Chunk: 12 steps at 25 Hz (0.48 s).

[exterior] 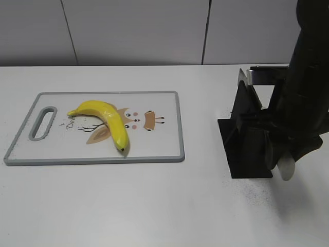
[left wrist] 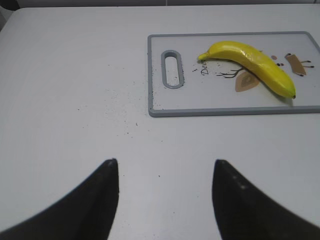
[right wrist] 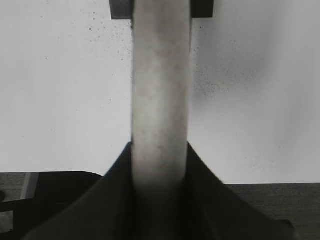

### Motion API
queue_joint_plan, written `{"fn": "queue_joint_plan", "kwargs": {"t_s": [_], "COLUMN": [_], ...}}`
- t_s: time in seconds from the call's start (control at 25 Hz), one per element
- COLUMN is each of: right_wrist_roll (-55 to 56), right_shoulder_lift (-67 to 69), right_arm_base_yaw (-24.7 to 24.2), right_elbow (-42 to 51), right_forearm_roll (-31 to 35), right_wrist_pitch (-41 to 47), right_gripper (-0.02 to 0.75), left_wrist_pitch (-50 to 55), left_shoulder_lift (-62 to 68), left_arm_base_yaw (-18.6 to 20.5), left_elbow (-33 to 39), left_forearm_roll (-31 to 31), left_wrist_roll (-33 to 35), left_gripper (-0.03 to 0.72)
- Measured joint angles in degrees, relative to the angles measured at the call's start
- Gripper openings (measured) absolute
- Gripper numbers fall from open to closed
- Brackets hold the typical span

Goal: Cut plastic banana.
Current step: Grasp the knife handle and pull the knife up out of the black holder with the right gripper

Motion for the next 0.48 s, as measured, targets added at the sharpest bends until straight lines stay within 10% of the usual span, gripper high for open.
{"fn": "queue_joint_plan", "kwargs": {"t_s": [0.48], "right_wrist_roll": [0.1], "right_shoulder_lift": [-3.4], "right_arm_base_yaw": [0.0], "right_elbow": [-1.4], "right_forearm_roll": [0.0], "right_wrist_pitch": [0.5], "right_gripper": [0.164], "left_wrist_pitch": [0.0], "left_shoulder_lift": [0.0], "left_arm_base_yaw": [0.0], "left_elbow": [0.0], "left_forearm_roll": [0.0], "left_wrist_roll": [0.0], "left_gripper": [0.58]}}
